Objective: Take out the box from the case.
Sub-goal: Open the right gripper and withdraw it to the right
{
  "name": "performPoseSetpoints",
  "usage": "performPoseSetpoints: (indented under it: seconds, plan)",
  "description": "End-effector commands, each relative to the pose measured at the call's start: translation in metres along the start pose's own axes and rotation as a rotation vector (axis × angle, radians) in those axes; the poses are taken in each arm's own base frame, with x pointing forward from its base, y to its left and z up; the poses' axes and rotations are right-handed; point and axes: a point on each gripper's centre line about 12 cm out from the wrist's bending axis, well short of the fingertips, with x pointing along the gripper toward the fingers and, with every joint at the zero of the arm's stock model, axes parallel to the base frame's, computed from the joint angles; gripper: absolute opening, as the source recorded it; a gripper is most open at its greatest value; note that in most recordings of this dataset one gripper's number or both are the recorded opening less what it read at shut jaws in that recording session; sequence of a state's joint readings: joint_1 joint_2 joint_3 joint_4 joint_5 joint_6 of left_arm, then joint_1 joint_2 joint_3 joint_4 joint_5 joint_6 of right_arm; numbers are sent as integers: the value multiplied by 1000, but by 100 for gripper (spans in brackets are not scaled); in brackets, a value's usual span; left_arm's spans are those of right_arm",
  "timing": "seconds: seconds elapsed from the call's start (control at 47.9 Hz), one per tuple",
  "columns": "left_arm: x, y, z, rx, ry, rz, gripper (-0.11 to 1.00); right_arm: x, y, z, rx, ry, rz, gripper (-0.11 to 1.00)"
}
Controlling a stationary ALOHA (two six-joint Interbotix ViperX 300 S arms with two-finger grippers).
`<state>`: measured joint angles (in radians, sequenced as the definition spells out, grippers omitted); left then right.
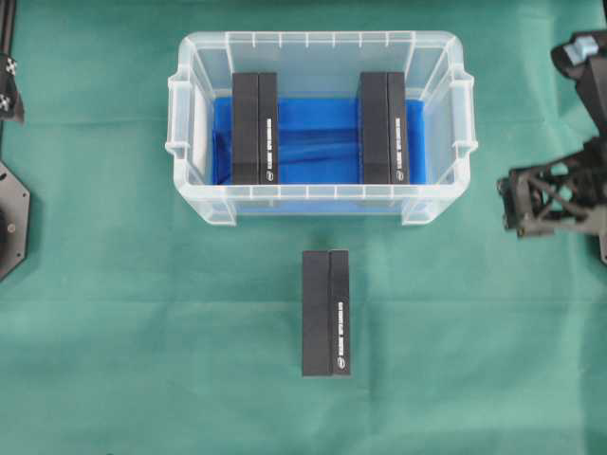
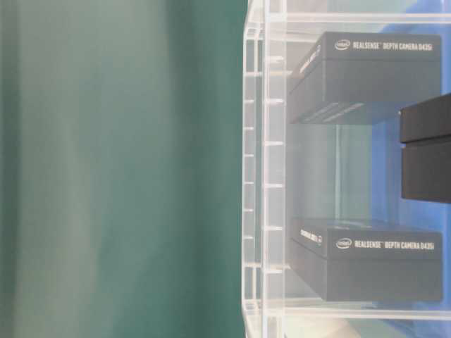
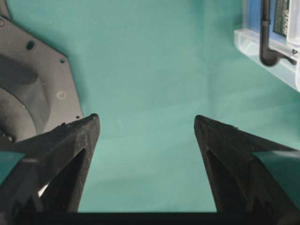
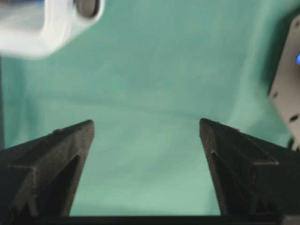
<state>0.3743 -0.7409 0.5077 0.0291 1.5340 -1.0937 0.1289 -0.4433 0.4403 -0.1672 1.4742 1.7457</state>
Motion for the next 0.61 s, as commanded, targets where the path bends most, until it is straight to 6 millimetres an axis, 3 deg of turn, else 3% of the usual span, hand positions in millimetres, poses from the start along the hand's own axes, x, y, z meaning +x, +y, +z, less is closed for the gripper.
performPoseSetpoints:
  seconds: [0.0, 0.376, 0.585]
  plan:
    - [-4, -3, 2, 0, -9, -12, 81, -2, -2, 18, 20, -12, 23, 89]
    - [-3, -5, 3, -3, -7, -7, 81, 13, -10, 84, 29, -56, 34, 89]
    - [-3, -5, 3, -2, -6, -6, 81, 18, -15, 101, 28, -62, 28, 89]
